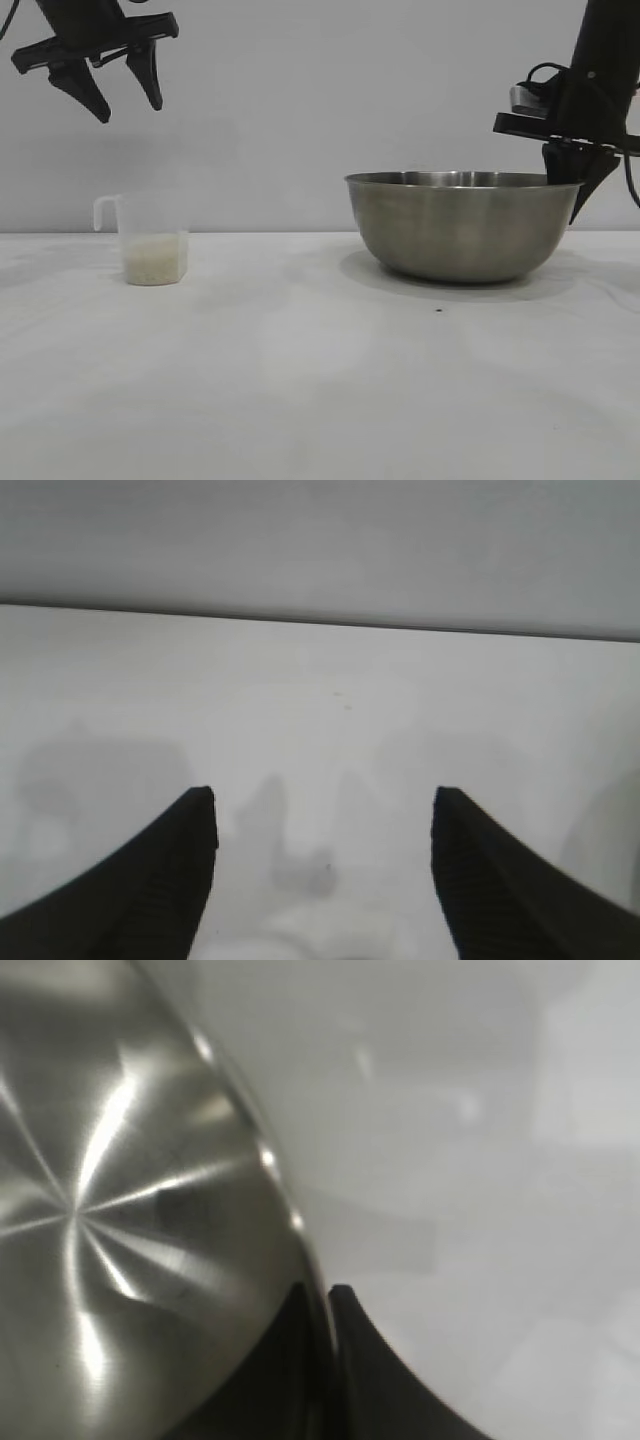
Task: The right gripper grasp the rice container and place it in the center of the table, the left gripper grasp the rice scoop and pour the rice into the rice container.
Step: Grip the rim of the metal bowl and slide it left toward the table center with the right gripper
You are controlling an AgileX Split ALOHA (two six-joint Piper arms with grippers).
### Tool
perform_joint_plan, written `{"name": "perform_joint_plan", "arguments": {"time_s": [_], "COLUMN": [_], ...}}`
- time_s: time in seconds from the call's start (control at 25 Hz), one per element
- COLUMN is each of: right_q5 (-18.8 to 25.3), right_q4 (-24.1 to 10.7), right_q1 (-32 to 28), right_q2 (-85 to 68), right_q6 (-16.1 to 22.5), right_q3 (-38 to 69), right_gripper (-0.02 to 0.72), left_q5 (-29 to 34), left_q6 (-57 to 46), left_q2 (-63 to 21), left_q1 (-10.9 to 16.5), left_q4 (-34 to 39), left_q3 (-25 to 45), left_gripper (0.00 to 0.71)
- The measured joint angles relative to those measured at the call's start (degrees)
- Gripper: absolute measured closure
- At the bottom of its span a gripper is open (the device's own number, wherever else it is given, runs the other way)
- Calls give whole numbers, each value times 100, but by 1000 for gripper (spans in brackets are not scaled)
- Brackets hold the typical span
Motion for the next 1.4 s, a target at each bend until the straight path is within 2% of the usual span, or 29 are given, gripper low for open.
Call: {"name": "perform_joint_plan", "arguments": {"time_s": [0.36,0.64,0.76,1.0,1.08,1.12,1.16,1.4], "right_q5": [0,0,0,0,0,0,0,0], "right_q4": [22,-38,-65,-78,-78,-78,-87,-115], "right_q1": [496,527,527,527,527,527,527,527], "right_q2": [0,0,0,0,0,0,0,-54], "right_q6": [-13,-3,-3,62,80,80,97,108], "right_q3": [0,0,0,0,0,0,0,0], "right_gripper": [703,703,562,192,113,90,108,108], "left_q5": [0,0,0,0,0,0,0,0], "left_q6": [0,0,0,0,0,0,0,0], "left_q2": [0,0,0,0,0,0,0,0], "left_q1": [0,0,0,0,0,0,0,0], "left_q4": [0,0,0,0,0,0,0,0], "left_q3": [0,0,0,0,0,0,0,0], "left_gripper": [292,292,292,292,292,292,292,292]}}
